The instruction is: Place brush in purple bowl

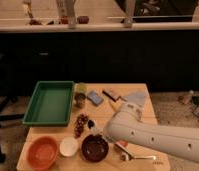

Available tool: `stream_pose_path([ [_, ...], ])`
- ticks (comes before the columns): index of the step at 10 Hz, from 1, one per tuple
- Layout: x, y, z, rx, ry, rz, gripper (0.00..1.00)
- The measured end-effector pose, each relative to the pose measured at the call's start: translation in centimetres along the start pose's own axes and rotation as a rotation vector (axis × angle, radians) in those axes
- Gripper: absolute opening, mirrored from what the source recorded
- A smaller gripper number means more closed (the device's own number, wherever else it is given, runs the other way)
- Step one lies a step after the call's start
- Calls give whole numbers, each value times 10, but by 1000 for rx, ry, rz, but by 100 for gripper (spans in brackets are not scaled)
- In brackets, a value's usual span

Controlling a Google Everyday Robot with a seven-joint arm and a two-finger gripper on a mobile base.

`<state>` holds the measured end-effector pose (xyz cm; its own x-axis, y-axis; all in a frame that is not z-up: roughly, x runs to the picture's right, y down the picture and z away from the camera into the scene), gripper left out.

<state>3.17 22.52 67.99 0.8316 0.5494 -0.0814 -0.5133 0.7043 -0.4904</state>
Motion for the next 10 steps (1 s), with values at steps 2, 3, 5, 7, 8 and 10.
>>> stream_pose_path([
  [2,-12,21,3,-9,17,-10,0],
  [3,-17,29,5,-16,24,-14,0],
  [5,-23,38,10,-27,39,-11,0],
  [7,-36,46,16,-39,45,-12,0],
  [8,-38,47,19,-45,48,-8,0],
  [10,-42,47,25,-58,51,-2,0],
])
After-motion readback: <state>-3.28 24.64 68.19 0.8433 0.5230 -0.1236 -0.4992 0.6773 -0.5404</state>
